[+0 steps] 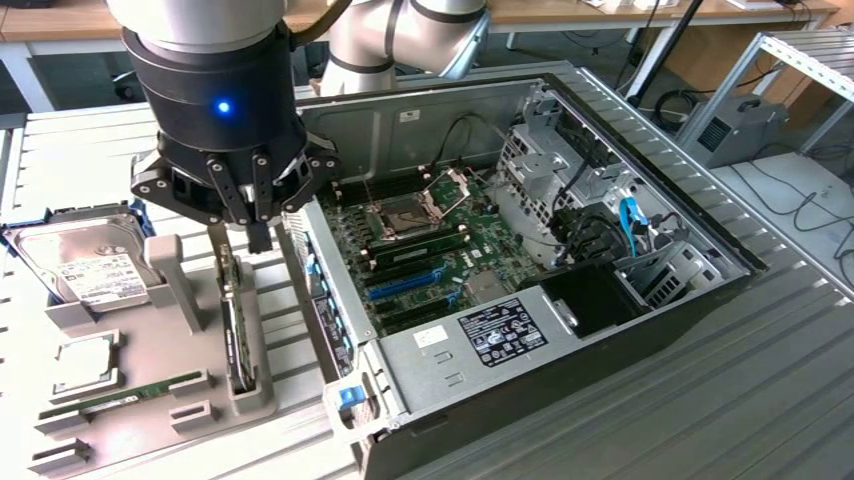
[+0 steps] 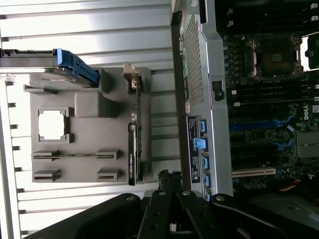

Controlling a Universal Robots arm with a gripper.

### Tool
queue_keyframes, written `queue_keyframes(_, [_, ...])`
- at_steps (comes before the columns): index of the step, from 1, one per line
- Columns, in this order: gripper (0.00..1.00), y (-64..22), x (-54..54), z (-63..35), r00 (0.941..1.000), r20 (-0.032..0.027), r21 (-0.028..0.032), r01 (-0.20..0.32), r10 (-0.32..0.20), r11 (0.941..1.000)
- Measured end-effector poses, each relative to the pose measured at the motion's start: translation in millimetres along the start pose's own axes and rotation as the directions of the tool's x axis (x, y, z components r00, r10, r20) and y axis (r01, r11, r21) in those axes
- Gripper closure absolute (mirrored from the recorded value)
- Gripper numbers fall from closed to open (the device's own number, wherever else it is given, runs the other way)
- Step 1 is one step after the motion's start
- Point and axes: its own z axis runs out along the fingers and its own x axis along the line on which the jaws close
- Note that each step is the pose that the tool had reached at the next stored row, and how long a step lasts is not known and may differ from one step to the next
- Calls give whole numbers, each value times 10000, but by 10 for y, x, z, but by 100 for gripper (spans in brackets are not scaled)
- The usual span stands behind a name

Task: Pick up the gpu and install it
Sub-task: 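Reach for the gpu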

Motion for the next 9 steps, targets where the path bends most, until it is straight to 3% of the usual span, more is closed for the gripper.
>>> queue_keyframes(9, [89, -101, 47, -3, 10000, 0, 0, 0, 0, 10000])
